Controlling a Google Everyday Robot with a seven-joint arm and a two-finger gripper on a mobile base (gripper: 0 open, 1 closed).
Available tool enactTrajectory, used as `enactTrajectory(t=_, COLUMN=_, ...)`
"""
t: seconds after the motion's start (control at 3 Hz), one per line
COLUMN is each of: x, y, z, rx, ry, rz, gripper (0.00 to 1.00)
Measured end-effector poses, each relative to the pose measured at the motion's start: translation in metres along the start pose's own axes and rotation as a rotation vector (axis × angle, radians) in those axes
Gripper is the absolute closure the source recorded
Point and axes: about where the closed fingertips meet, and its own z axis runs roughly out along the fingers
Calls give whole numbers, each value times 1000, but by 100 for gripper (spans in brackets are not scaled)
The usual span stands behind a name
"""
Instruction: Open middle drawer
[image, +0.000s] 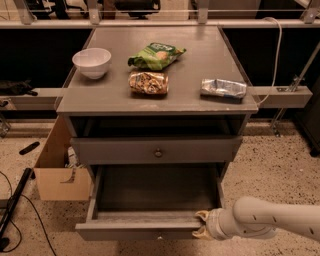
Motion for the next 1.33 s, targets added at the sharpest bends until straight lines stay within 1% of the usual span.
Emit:
enactTrajectory(t=0.67, x=0, y=0, z=0, rx=0, ry=0, rz=0, gripper=4)
enactTrajectory(t=1.0, x=0, y=0, z=0, rx=0, ry=0, rz=0, gripper=0)
enactTrajectory(t=1.33, x=0, y=0, z=0, rx=0, ry=0, rz=0, gripper=0)
